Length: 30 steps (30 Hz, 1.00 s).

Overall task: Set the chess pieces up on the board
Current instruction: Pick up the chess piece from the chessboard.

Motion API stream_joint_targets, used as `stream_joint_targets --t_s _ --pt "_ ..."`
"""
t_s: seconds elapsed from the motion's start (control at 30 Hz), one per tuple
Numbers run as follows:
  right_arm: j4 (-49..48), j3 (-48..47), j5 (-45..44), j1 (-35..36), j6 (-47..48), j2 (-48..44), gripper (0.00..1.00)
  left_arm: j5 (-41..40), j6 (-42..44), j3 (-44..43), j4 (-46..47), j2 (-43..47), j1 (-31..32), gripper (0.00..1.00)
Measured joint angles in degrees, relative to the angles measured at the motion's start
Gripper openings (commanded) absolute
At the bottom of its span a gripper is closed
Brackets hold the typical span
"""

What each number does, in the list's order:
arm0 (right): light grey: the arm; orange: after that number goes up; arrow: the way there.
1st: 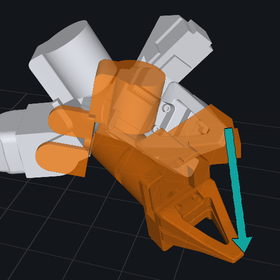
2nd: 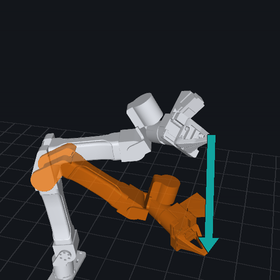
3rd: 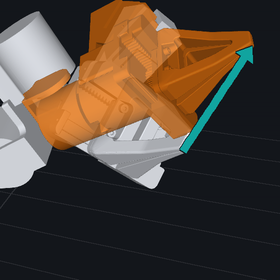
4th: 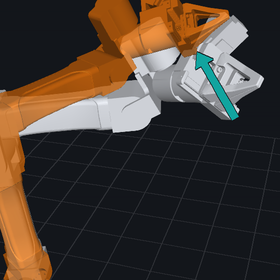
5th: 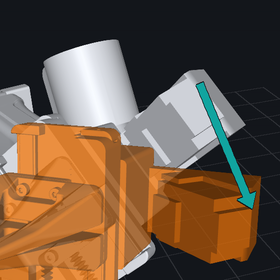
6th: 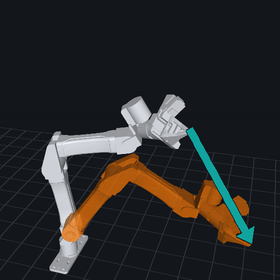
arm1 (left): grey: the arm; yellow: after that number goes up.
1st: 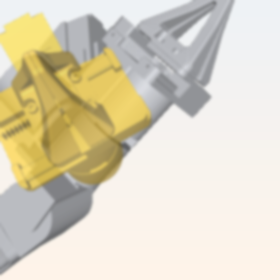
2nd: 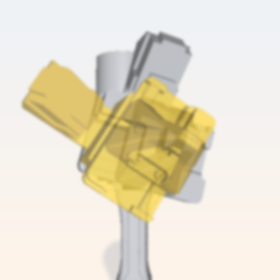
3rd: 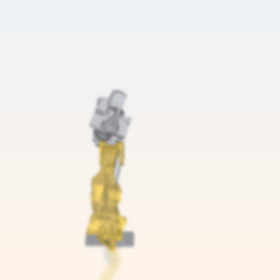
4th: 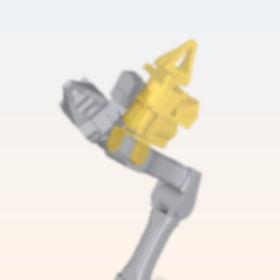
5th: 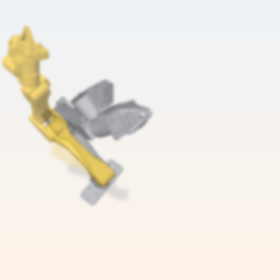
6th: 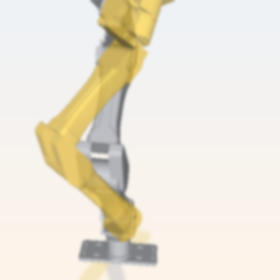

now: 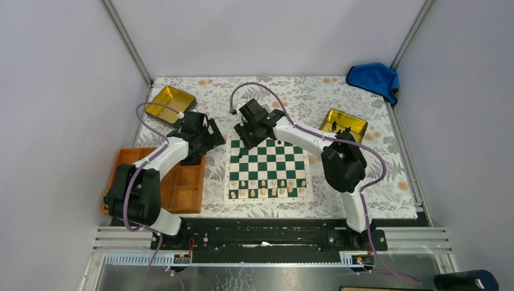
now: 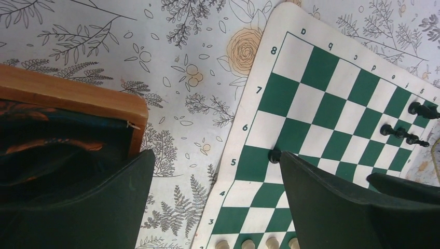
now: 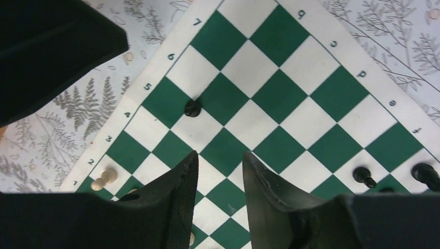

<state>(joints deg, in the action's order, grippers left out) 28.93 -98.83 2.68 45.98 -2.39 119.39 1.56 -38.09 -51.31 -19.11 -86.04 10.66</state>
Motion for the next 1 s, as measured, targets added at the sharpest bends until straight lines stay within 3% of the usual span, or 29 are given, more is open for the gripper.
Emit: stream_joint_targets --t_s 1.0 --pt "-4.7 -0.4 4.5 3.0 0.7 7.3 0.44 1.3 -1.7 2.6 0.7 3.8 -1.4 0.99"
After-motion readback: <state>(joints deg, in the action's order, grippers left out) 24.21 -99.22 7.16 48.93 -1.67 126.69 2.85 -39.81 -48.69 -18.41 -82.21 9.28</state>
